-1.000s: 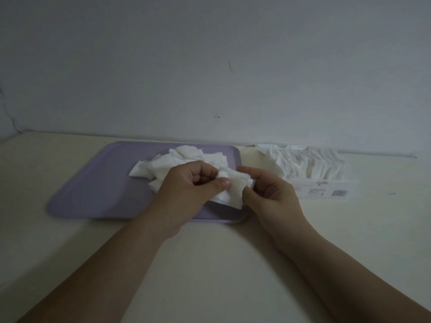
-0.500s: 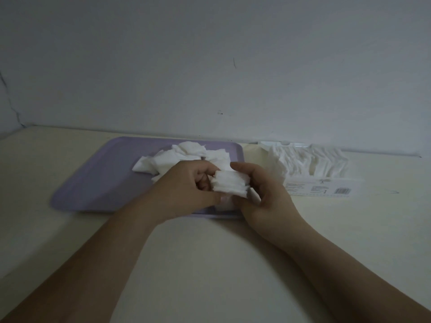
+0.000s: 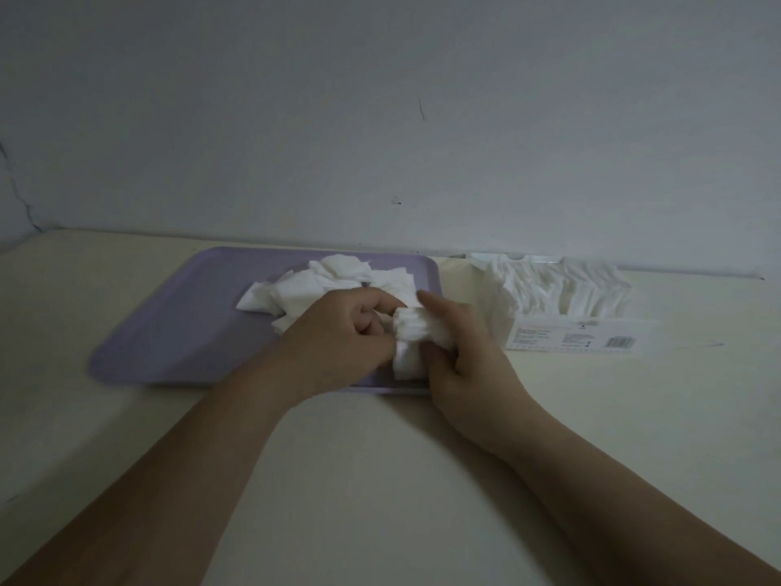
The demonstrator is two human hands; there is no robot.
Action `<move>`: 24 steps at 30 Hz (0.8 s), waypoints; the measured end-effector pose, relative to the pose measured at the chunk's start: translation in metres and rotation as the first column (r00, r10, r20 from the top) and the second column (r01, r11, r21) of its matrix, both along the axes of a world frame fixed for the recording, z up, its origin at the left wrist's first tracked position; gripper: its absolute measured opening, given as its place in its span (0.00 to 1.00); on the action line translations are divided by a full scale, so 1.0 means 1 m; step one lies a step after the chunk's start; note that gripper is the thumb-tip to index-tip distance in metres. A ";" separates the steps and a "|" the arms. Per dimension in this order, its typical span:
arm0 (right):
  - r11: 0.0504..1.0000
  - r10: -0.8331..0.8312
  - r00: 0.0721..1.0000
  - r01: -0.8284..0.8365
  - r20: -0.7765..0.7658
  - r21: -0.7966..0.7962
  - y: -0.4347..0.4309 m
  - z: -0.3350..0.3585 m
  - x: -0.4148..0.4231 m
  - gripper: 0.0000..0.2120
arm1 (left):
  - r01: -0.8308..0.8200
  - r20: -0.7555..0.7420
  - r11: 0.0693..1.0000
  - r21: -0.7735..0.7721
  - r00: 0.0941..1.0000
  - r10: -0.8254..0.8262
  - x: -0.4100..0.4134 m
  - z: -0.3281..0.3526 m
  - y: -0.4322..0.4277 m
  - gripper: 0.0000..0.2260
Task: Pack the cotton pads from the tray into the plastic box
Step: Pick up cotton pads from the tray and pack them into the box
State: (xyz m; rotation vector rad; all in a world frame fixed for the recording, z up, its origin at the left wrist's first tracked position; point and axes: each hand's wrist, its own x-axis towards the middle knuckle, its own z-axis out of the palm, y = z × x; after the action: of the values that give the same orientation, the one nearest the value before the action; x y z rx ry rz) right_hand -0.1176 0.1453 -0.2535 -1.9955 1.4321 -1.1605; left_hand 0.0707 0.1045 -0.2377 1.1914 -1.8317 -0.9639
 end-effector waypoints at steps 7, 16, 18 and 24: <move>0.965 -0.259 0.944 0.260 0.202 0.021 -0.007 0.002 0.000 0.25 | -0.177 0.268 0.890 -0.420 0.913 0.308 -0.002 -0.008 -0.018 0.15; 0.962 -0.270 0.949 0.260 0.165 0.076 -0.006 0.002 -0.002 0.25 | -0.185 0.252 0.939 -0.288 0.932 0.261 -0.003 -0.013 -0.017 0.12; 0.961 -0.277 0.945 0.267 0.174 0.078 -0.005 0.004 -0.002 0.25 | -0.237 0.178 0.944 -0.229 0.943 0.280 -0.001 -0.015 -0.017 0.07; 0.959 -0.283 0.939 0.278 0.195 0.054 -0.001 0.007 -0.003 0.24 | -0.200 0.205 0.976 -0.087 0.955 0.214 -0.007 -0.012 -0.021 0.28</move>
State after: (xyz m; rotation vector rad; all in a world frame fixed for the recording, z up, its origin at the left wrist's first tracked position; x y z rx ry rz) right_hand -0.1207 0.1446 -0.2461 -1.6374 1.6510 -1.4098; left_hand 0.0634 0.0838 -0.2499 1.4604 -1.8408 -0.6749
